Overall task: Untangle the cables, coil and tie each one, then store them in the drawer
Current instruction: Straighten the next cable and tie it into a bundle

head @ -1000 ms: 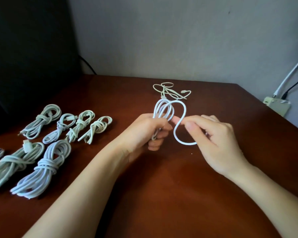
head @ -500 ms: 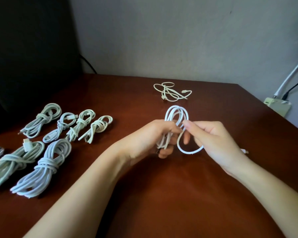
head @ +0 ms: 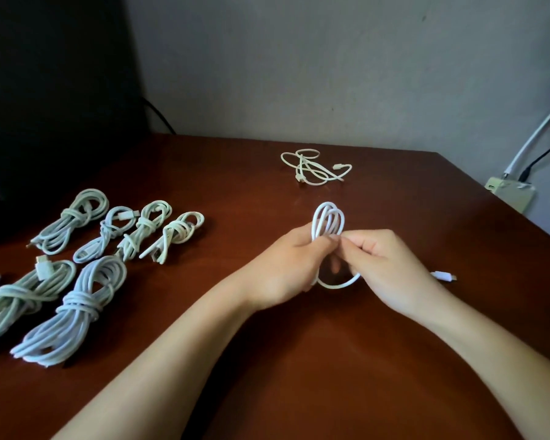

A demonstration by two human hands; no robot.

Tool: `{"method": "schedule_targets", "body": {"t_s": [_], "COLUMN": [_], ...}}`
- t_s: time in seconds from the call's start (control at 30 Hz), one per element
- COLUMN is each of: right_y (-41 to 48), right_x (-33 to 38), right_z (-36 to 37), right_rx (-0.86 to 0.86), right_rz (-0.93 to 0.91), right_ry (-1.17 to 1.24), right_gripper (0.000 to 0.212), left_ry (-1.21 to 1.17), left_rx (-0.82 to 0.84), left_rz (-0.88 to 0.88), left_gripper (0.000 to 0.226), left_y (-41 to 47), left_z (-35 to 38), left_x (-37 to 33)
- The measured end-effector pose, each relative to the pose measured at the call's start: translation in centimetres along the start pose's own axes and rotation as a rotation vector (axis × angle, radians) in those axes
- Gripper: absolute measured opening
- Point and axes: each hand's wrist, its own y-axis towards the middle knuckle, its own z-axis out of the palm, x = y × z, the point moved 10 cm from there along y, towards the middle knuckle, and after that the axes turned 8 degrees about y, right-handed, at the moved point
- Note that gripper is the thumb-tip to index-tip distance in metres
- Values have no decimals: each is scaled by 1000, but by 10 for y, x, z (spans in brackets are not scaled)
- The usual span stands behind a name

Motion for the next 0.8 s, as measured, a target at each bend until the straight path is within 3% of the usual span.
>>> {"method": "schedule_targets", "body": {"t_s": [0.2,0.43,0.8], "right_y": [-5,-2,-2], "right_x": [17,18,10], "right_z": [-13,-18,-3], "right_rx": [-145,-161,1], "right_rz": [-156,-191,-131], "right_ry": [-122,-118,-364], "right_gripper": [34,21,18], "left_ry": [-12,-428,-340], "left_rx": [-63,-195,-384], "left_rz": [89,-9,-12], "left_gripper": [28,20,28], "left_y": [0,4,-1], "left_z": [-8,-34,-70], "left_x": [-9,7,17]}}
